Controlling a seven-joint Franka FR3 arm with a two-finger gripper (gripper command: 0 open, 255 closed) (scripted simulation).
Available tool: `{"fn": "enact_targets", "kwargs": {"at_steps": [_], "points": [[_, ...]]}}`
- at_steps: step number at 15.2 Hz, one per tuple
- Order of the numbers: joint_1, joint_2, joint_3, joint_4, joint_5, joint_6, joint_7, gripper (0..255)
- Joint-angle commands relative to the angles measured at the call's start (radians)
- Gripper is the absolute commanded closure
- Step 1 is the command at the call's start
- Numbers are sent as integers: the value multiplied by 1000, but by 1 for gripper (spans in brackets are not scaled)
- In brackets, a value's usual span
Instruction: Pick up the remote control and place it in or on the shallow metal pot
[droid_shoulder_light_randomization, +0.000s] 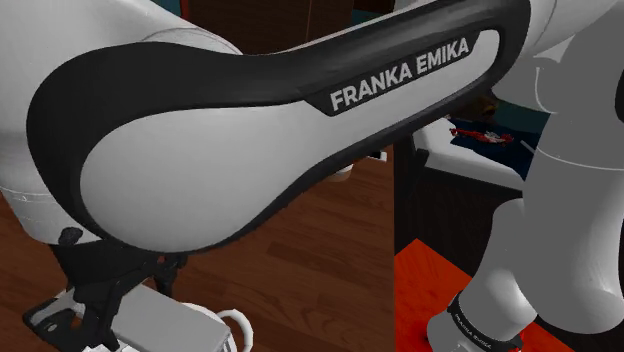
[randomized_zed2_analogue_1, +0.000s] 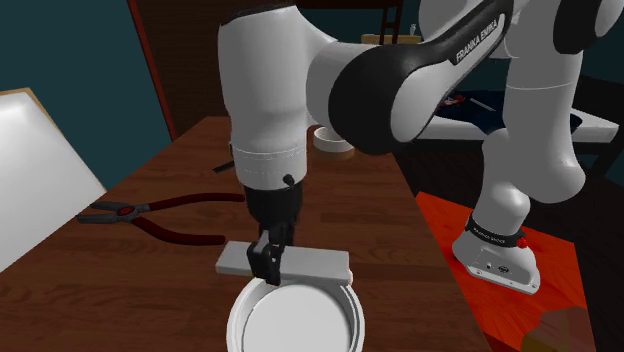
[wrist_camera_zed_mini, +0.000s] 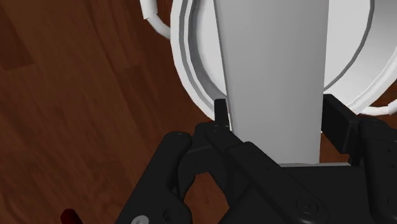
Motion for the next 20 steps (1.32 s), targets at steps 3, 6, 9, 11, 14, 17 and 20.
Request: {"fn": "enact_targets", "kwargs": {"at_steps": [3,6,9,11,14,17,20], "points": [[54,5,25,1,-11,2,83,255],[55,17,22,-26,-19,38,89,255],[57,30,19,-51,-29,74,95,255],[59,40,16,-66,-36,97,99,255],[62,56,12,-88,-48,132,107,255],[64,71,8,-103,-59,159,113,255],[64,71,8,-103,-59,159,113,255]]}}
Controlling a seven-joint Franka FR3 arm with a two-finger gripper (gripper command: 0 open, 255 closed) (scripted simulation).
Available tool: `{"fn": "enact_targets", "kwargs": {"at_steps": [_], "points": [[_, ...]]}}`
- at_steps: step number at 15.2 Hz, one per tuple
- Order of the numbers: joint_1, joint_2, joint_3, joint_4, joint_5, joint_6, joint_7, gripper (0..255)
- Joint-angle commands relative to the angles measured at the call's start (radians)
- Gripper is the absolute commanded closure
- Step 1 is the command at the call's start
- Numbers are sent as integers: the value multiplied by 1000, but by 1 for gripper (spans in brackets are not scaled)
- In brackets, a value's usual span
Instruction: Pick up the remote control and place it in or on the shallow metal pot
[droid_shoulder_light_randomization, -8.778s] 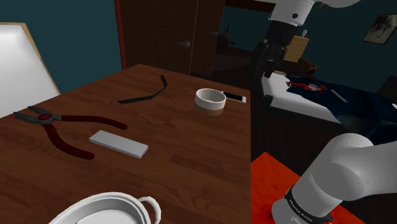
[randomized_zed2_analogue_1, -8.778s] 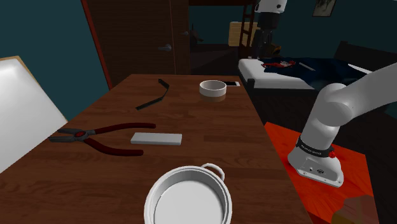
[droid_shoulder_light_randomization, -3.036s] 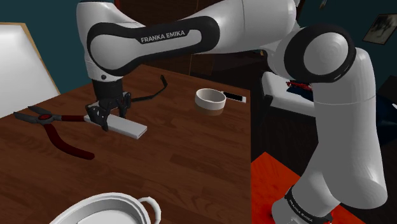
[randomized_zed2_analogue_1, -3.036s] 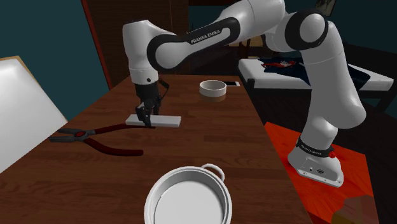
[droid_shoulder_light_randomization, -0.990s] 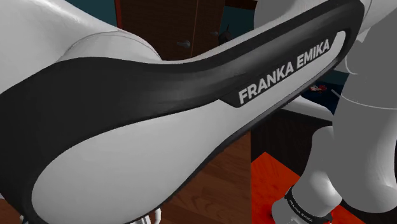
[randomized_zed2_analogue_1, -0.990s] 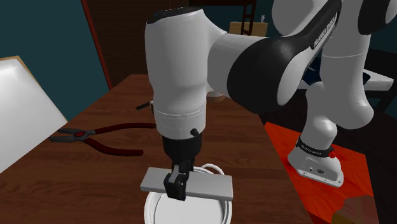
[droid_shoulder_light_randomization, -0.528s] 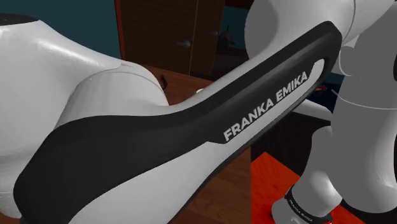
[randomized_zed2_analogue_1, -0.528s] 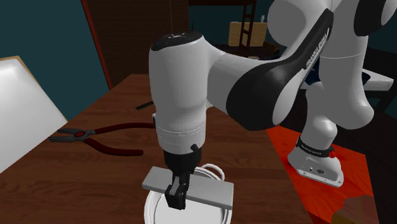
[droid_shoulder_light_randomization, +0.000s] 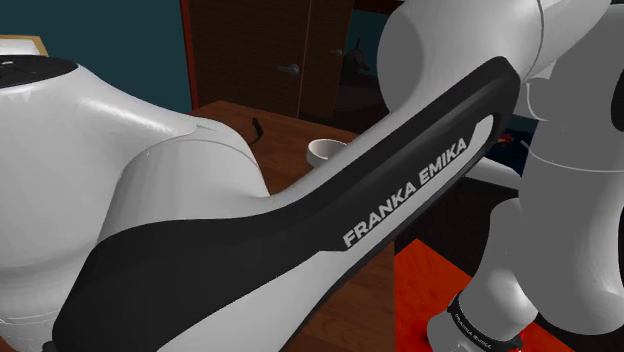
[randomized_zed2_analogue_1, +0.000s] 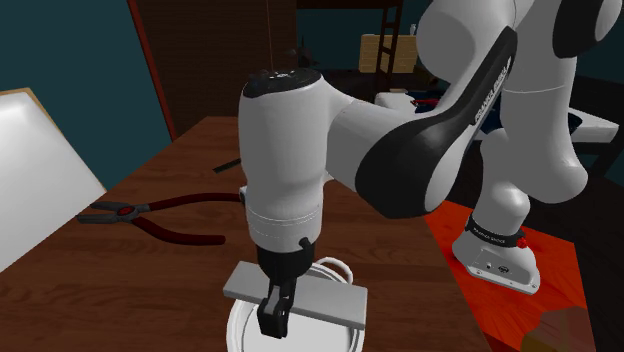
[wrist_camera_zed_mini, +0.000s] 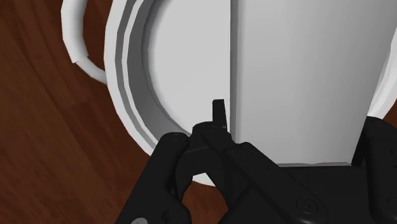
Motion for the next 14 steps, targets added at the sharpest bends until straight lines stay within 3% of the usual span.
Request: {"fn": "enact_targets", "kwargs": {"at_steps": [1,4,5,10,14], "points": [[0,17,-3,-22,0,3,0,255],[0,17,-3,-22,0,3,0,255],[-5,12,-3,-23,4,0,-6,0],[0,17,-3,-22,0,3,0,0],[-12,-35,12,43,38,-106,-24,0]]}}
